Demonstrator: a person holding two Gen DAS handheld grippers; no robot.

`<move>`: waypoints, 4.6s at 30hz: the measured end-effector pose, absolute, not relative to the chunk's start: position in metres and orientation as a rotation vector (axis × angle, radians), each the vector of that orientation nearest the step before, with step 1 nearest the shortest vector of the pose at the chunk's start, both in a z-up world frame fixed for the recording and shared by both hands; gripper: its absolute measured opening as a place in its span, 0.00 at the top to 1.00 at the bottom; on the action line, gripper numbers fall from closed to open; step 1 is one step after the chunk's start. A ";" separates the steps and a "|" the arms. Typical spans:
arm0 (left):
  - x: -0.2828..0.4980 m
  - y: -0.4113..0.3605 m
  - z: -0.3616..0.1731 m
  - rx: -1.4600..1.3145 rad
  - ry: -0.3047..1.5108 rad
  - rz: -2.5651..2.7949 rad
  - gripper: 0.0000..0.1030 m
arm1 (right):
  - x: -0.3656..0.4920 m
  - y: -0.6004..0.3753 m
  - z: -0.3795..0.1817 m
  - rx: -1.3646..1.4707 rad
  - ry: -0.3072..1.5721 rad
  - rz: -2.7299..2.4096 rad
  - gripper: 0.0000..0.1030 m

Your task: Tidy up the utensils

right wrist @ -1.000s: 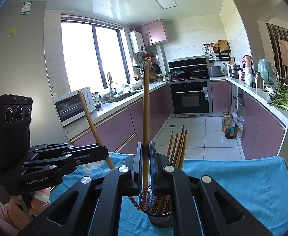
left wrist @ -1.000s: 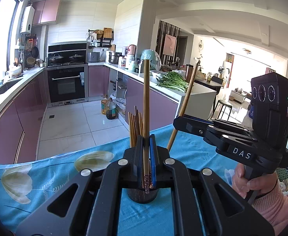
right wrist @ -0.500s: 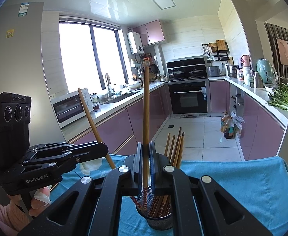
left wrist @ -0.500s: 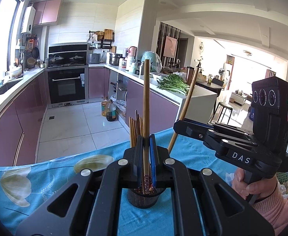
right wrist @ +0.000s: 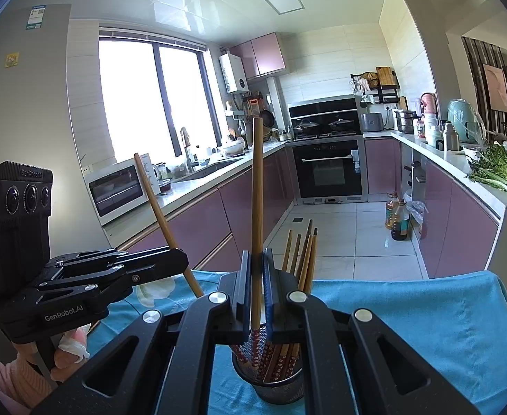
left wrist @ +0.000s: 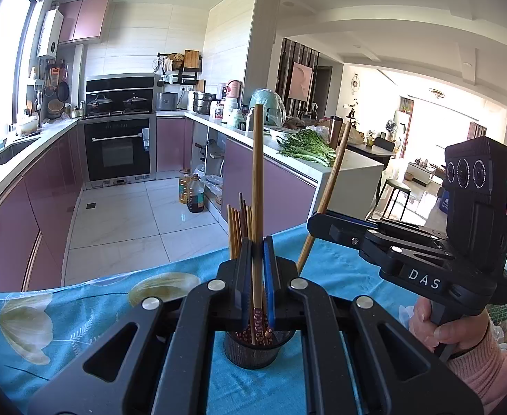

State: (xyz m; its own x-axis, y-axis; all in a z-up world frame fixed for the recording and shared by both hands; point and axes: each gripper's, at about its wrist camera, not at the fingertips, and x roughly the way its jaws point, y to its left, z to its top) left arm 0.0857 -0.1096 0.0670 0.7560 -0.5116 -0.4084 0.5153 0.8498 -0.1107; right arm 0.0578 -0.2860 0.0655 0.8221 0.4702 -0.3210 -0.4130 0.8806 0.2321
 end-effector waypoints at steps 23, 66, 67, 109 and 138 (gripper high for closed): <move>0.090 -0.113 0.062 0.016 0.475 -0.549 0.93 | 0.066 -0.285 0.055 0.163 0.419 0.447 0.95; 0.099 -0.113 0.055 0.023 0.544 -0.545 0.93 | 0.078 -0.289 0.039 0.173 0.471 0.442 0.95; 0.099 -0.113 0.055 0.023 0.546 -0.545 0.93 | 0.079 -0.288 0.038 0.172 0.473 0.441 0.95; 0.099 -0.121 0.043 0.069 0.600 -0.557 0.93 | 0.090 -0.288 0.018 0.184 0.531 0.437 0.95; 0.101 -0.122 0.035 0.086 0.610 -0.568 0.93 | 0.092 -0.290 0.012 0.183 0.549 0.438 0.95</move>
State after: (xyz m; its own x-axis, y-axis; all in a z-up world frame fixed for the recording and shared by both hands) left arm 0.1013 -0.1220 0.0354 0.6724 -0.4789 -0.5644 0.5286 0.8444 -0.0868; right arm 0.0920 -0.2900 0.0117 0.7639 0.4488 -0.4638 -0.3528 0.8921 0.2823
